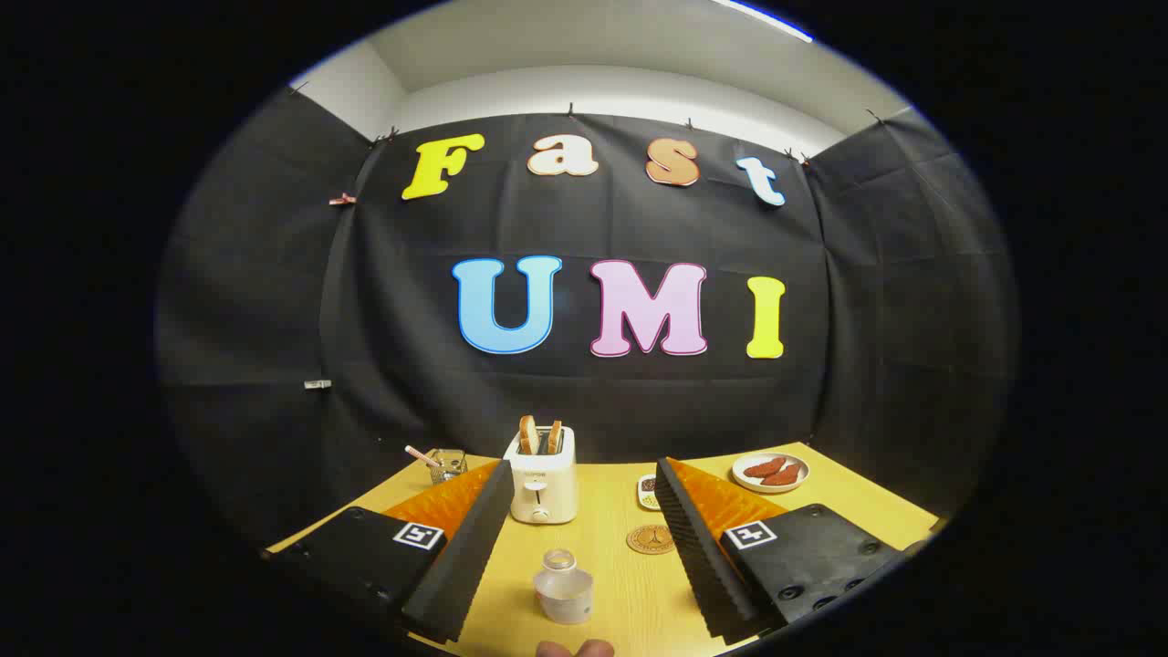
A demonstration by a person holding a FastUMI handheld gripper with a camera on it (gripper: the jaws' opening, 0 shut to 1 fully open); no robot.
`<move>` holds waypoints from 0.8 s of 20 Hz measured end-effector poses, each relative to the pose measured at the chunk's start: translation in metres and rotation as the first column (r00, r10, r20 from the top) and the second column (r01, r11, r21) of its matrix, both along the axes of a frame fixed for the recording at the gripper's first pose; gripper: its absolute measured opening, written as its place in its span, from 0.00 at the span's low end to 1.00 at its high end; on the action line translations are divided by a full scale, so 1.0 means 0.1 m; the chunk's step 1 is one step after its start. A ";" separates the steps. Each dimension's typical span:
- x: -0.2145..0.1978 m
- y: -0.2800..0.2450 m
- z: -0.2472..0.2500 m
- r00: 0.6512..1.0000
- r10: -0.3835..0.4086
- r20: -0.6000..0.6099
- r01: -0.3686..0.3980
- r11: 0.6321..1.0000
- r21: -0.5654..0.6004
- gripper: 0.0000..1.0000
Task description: Take the bottle from table, then pour the juice into the cup, finally place the bottle on the coaster
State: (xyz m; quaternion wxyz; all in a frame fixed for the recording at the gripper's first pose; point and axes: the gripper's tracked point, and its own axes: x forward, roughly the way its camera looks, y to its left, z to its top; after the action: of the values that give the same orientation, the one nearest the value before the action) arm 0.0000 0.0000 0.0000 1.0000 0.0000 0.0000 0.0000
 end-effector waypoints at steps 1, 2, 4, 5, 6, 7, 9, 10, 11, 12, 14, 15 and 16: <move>-0.01 0.00 -0.04 1.000 0.011 -0.011 -0.012 1.000 -0.009 0.96; 0.00 0.00 -0.06 1.000 0.015 -0.016 -0.015 1.000 -0.014 0.96; 0.00 -0.05 -0.06 1.000 -0.009 -0.019 0.009 1.000 -0.004 0.96; 0.00 -0.04 -0.07 1.000 -0.015 -0.017 0.016 1.000 0.004 0.96; 0.01 -0.02 -0.07 1.000 -0.024 -0.011 0.024 1.000 0.005 0.96; 0.02 -0.01 -0.06 0.999 -0.036 -0.008 0.036 0.999 -0.001 0.96; 0.02 0.02 -0.08 0.998 -0.055 -0.006 0.055 0.998 -0.017 0.96; 0.02 0.04 -0.10 0.998 -0.063 -0.009 0.063 0.998 -0.024 0.96; 0.02 0.05 -0.12 0.998 -0.068 -0.012 0.067 0.997 -0.029 0.96; 0.01 0.10 -0.13 0.998 -0.068 -0.012 0.067 0.997 -0.034 0.96; -0.01 0.15 -0.14 0.998 -0.068 -0.005 0.067 0.997 -0.040 0.95; -0.02 0.17 -0.13 0.998 -0.069 0.007 0.069 0.997 -0.043 0.96; -0.03 0.18 -0.11 0.997 -0.069 0.024 0.070 0.997 -0.045 0.95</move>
State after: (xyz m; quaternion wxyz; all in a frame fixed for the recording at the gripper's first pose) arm -0.0029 0.0180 -0.0109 0.9991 -0.0227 -0.0110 -0.0350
